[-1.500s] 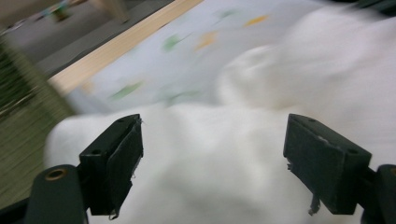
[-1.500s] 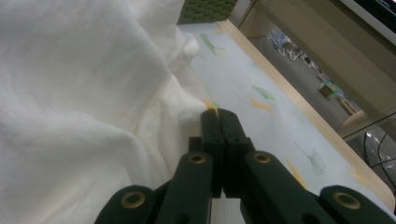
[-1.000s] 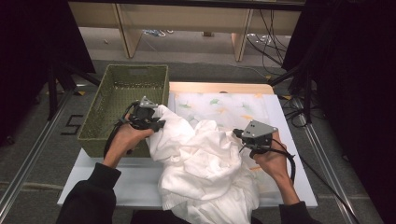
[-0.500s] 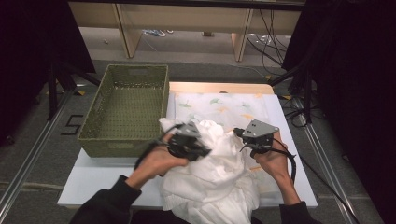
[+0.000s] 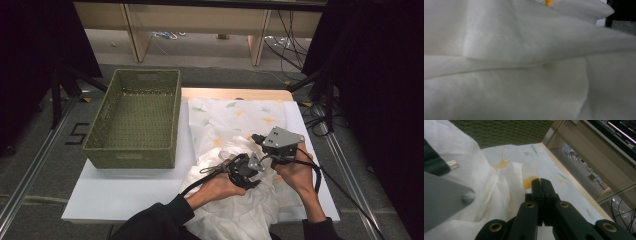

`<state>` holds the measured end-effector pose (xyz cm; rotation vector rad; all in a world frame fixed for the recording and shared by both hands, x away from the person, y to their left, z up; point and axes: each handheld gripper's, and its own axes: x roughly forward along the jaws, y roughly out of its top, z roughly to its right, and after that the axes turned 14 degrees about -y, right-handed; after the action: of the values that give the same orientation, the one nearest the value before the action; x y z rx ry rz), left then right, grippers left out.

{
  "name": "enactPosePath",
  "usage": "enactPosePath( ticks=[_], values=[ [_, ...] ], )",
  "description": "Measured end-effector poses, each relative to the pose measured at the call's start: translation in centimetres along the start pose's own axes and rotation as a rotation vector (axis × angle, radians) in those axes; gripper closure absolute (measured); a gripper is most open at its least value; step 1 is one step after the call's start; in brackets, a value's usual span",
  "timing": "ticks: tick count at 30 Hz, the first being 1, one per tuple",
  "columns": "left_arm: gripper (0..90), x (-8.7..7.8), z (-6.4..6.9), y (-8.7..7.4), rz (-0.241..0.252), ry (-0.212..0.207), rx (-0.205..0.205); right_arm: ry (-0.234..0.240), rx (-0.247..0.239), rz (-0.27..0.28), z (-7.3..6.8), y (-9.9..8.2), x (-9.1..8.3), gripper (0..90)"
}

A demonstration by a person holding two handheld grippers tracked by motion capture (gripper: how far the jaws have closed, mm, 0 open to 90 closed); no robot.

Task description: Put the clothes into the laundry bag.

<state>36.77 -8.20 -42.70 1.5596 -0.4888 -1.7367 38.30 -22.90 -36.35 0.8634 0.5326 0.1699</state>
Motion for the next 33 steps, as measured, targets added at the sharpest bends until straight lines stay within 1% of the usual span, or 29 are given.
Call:
enactPosePath(
  ticks=[1,2,3,4,5,6,7,8,9,10,12,14,15,16,17,18,19,20,21,22,23,24,25,26,27,28,29,31,33],
  values=[
    [80.8,0.2,0.1,-0.1,0.096,-0.014,-0.071,0.001,0.0,0.0,0.0,0.0,0.1,90.0],
    [76.1,-0.3,-0.2,-0.1,0.092,-0.013,-0.074,0.004,0.001,0.0,-0.1,0.0,0.1,90.0],
    [70.4,-0.8,-0.1,-0.1,0.097,-0.014,-0.064,0.006,-0.001,-0.004,-0.1,-0.1,0.2,90.0],
    [61.3,-1.5,0.2,-0.1,0.1,-0.02,-0.045,0.014,-0.001,-0.011,-0.1,-0.2,0.3,90.0],
    [52.9,-2.4,0.7,0.0,0.116,-0.045,-0.022,0.011,0.009,-0.014,-0.1,-0.3,0.3,90.0],
    [45.8,-3.0,1.1,0.1,0.125,-0.043,-0.009,0.02,0.013,-0.013,-0.1,-0.3,0.4,90.0],
    [40.4,-4.5,1.6,0.2,0.13,-0.029,0.025,0.018,0.01,-0.008,0.0,-0.4,0.5,90.0],
    [32.7,-4.5,1.6,0.2,0.13,-0.029,0.025,0.021,0.022,-0.016,0.1,-0.5,0.5,90.0],
    [28.1,-6.2,2.0,0.2,0.134,-0.005,0.055,0.018,0.018,-0.014,0.1,-0.5,0.5,90.0],
    [26.0,-7.0,2.1,0.2,0.142,0.012,0.063,0.018,0.019,-0.013,0.1,-0.5,0.4,90.0],
    [23.5,-9.3,2.1,0.2,0.166,0.039,0.071,0.019,0.023,-0.012,0.2,-0.5,0.4,90.0],
    [21.7,-11.5,1.6,-0.1,0.21,0.055,0.042,0.019,0.015,-0.01,0.2,-0.5,0.5,90.0],
    [20.0,-12.2,1.3,-0.3,0.211,0.076,0.033,0.021,0.019,-0.01,0.2,-0.5,0.4,90.0],
    [18.6,-12.7,0.8,-0.7,0.218,0.099,0.011,0.022,0.021,-0.01,0.2,-0.5,0.4,90.0],
    [17.9,-13.0,0.1,-1.1,0.194,0.128,0.007,0.02,0.021,-0.01,0.2,-0.5,0.4,90.0],
    [17.9,-13.0,-0.8,-1.7,0.176,0.143,-0.002,0.02,0.018,-0.008,0.2,-0.4,0.5,90.0],
    [17.7,-12.8,-2.0,-2.3,0.169,0.148,-0.029,0.021,0.019,-0.012,0.1,-0.5,0.5,90.0],
    [17.0,-12.3,-3.0,-2.9,0.17,0.147,-0.073,0.023,0.022,-0.014,0.1,-0.4,0.5,90.0],
    [16.4,-11.8,-3.7,-3.2,0.162,0.142,-0.09,0.024,0.018,-0.012,0.1,-0.4,0.5,90.0],
    [15.8,-11.1,-4.3,-3.6,0.155,0.121,-0.123,0.023,0.018,-0.012,0.1,-0.4,0.5,90.0],
    [16.7,-10.4,-4.8,-3.9,0.148,0.084,-0.147,0.02,0.013,-0.009,0.1,-0.4,0.6,90.0],
    [28.5,-9.6,-4.9,-4.1,0.162,0.032,-0.164,0.019,0.011,-0.01,0.1,-0.4,0.6,90.0],
    [39.6,-8.7,-4.6,-4.2,0.172,-0.011,-0.154,0.02,0.017,-0.014,0.0,-0.5,0.6,90.0],
    [50.1,-7.9,-4.2,-4.0,0.173,-0.032,-0.136,0.021,0.018,-0.016,0.0,-0.5,0.6,90.0],
    [58.9,-7.1,-3.7,-3.8,0.171,-0.046,-0.124,0.021,0.012,-0.011,0.0,-0.5,0.7,90.0],
    [66.2,-6.4,-3.2,-3.5,0.165,-0.046,-0.11,0.022,0.012,-0.011,0.1,-0.5,0.7,90.0],
    [70.8,-5.8,-2.7,-3.0,0.166,-0.05,-0.094,0.02,0.012,-0.009,0.0,-0.5,0.7,90.0],
    [74.8,-4.7,-2.0,-2.0,0.153,-0.045,-0.072,0.018,0.014,-0.008,0.0,-0.4,0.6,90.0],
    [75.7,-3.7,-1.5,-0.6,0.164,-0.039,-0.083,0.016,0.019,-0.001,0.1,-0.3,0.4,90.0]
  ],
)
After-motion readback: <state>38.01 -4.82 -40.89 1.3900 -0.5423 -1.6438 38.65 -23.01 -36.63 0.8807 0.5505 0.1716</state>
